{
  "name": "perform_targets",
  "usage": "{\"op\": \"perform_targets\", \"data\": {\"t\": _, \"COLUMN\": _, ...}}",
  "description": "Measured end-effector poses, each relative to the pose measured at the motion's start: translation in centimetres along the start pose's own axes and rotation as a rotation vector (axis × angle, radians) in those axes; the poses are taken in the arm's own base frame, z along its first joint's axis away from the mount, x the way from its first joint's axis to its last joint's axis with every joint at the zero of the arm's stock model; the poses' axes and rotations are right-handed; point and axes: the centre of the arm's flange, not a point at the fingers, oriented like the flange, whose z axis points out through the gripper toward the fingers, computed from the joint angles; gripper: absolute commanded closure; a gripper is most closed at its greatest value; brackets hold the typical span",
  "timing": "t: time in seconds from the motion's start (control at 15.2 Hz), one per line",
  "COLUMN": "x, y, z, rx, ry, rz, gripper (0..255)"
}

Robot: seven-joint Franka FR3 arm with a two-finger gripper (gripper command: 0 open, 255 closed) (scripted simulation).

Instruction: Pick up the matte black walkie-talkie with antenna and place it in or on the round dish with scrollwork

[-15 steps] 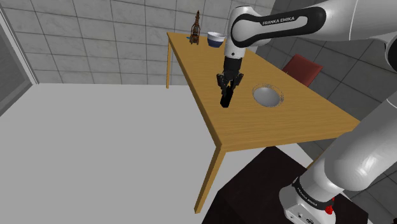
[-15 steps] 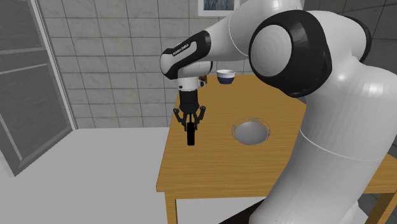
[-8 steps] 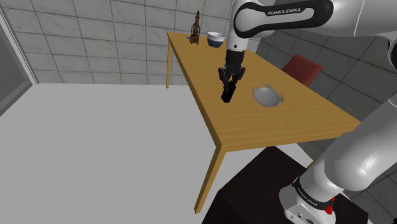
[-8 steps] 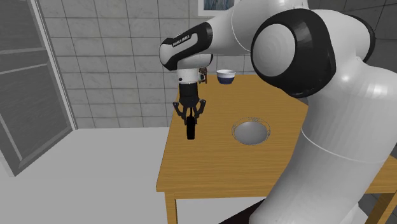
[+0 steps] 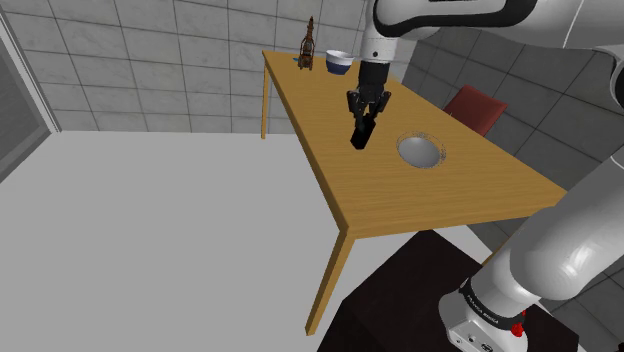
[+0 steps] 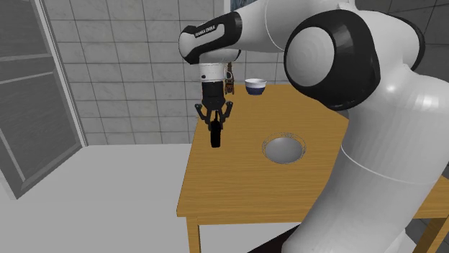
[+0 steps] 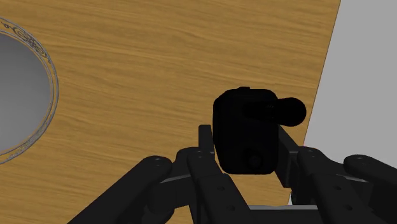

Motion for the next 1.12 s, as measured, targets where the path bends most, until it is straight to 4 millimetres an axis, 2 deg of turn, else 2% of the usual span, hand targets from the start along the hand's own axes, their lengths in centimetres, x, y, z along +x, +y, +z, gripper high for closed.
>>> {"op": "perform_targets", "data": {"t": 0.59, "x": -0.9, "y": 0.1, "z": -4.5, "rx": 0.000, "ry": 0.000, "rz": 0.000, "gripper": 255}}
{"op": "perform_targets", "data": {"t": 0.73, "x": -1.0, "y": 1.5, "z": -4.7, "rx": 0.000, "ry": 0.000, "rz": 0.000, "gripper": 255}}
{"op": "perform_targets", "data": {"t": 1.12, "x": -1.4, "y": 8.9, "z": -4.4, "rx": 0.000, "ry": 0.000, "rz": 0.001, "gripper": 255}}
